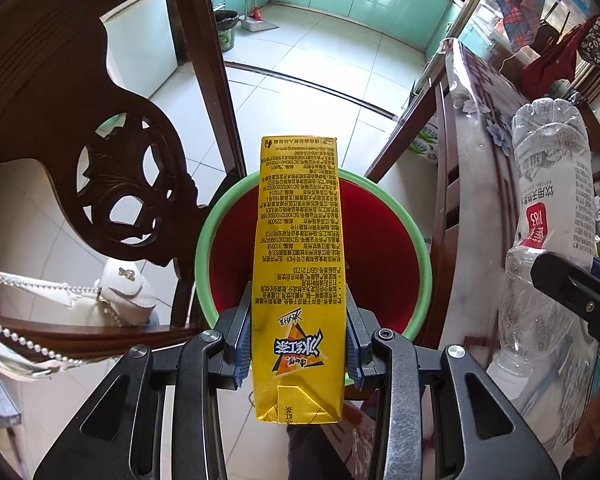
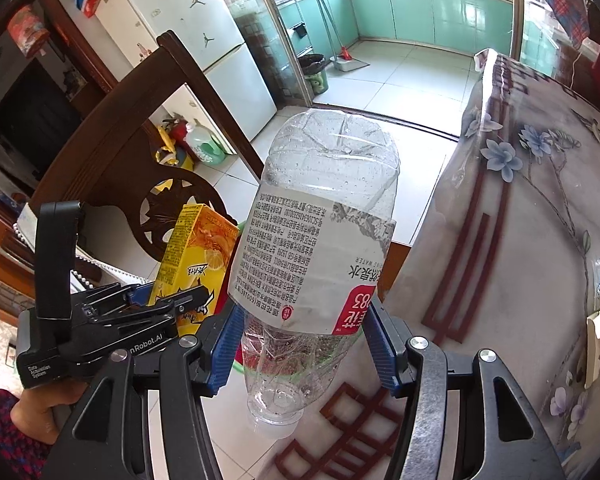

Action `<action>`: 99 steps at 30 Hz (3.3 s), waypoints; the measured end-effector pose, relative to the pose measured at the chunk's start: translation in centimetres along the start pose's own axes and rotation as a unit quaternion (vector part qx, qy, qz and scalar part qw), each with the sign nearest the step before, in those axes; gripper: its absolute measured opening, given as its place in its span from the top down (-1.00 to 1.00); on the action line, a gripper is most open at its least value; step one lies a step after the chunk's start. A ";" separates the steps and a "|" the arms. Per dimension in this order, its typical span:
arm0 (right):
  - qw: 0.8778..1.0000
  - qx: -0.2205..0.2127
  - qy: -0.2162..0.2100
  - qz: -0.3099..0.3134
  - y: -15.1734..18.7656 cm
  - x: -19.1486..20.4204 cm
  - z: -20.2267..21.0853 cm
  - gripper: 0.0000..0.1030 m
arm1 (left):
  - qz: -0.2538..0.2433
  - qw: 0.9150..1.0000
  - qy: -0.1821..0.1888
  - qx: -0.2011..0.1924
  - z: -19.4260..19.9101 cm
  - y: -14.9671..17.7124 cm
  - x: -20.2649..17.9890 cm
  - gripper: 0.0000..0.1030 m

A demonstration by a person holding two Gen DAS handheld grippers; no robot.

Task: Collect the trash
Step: 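Carry carton over the red bucket and open the left tool while the right tool holds the bottle, then open the right tool to drop the clear water bottle into the bucket, then grasp the yellow Cefixime box with the left tool while the right tool grasps the dark brown box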

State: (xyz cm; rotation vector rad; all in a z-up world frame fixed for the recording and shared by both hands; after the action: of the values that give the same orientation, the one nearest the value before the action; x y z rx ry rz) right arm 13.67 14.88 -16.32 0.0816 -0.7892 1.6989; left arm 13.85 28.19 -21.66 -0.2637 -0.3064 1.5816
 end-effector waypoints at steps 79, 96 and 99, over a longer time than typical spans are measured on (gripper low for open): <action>0.939 -0.148 0.126 -0.283 12.1 -27.8 22.9 -0.28 | -0.153 0.975 0.069 -0.145 7.9 2.3 -14.9 -0.58; 0.903 -0.126 -0.027 -0.411 13.3 -40.1 18.7 0.91 | -0.266 0.941 0.097 -0.183 11.3 4.5 -33.9 -0.66; 0.908 -0.140 -0.034 -0.393 13.9 -40.6 20.3 0.91 | -0.302 0.933 0.097 -0.170 10.1 4.4 -37.5 -0.66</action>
State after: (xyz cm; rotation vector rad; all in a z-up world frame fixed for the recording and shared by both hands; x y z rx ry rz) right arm 6.32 -31.13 -25.48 0.2291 -0.8875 0.8139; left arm 7.40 -9.71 -14.56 -0.5349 -0.4560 0.8797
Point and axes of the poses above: each gripper's, at about its wrist camera, not at the fingertips, and z roughly against the way its jaws point, x to its left, y to its underside, the point moved 1 cm from there along -z, roughly the way its jaws point, and after that the axes turned 9 degrees about -y, right-handed, at the moved point
